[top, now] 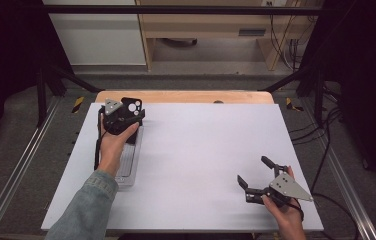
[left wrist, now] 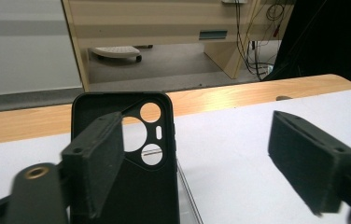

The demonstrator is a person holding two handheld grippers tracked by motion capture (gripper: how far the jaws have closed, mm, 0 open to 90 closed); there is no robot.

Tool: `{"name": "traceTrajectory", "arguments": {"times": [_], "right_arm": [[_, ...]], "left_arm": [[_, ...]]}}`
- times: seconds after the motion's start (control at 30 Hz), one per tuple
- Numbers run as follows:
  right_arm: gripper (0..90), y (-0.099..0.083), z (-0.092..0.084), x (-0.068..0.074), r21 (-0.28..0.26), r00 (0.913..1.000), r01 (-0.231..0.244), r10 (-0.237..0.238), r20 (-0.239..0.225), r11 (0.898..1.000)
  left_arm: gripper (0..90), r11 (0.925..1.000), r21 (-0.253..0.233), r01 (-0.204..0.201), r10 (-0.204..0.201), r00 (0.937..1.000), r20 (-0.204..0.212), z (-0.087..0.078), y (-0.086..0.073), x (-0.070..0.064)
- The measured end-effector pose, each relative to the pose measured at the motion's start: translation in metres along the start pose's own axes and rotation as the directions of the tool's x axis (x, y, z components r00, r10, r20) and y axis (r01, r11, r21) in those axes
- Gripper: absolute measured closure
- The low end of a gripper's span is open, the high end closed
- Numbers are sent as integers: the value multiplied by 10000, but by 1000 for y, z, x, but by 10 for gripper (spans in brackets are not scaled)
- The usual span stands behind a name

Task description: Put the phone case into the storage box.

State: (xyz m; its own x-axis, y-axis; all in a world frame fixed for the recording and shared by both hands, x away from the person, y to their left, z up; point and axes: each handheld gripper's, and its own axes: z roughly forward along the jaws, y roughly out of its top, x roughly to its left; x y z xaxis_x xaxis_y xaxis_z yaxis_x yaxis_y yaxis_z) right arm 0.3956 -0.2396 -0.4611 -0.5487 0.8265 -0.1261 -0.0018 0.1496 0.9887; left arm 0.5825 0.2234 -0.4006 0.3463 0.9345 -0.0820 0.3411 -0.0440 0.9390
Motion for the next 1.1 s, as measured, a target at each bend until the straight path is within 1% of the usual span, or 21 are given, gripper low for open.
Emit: {"name": "traceTrajectory", "arguments": {"times": [0.23, 0.33, 0.5, 0.77, 1.1], "right_arm": [[26, 0, 0, 0, -16, 10000, 12, -12, 6, 10000], [27, 0, 0, 0, -13, 10000, 42, -42, -12, 10000], [26, 0, 0, 0, 21, 10000, 15, -15, 3, 10000], [25, 0, 0, 1, 9, 10000, 27, -27, 0, 10000], [26, 0, 0, 1, 15, 10000, 0, 0, 0, 10000]], "left_arm": [[91, 9996, -118, 247, -246, 9996, 149, -1, 2, 0], [72, 9997, -82, 251, -250, 9995, 197, -1, 3, 0], [61, 9996, -36, 293, -291, 9991, 295, -1, 2, -1], [45, 9991, -185, 390, -380, 9980, 508, -2, 4, -3], [39, 9991, -331, 282, -256, 9969, 750, -3, 5, -7]]}}
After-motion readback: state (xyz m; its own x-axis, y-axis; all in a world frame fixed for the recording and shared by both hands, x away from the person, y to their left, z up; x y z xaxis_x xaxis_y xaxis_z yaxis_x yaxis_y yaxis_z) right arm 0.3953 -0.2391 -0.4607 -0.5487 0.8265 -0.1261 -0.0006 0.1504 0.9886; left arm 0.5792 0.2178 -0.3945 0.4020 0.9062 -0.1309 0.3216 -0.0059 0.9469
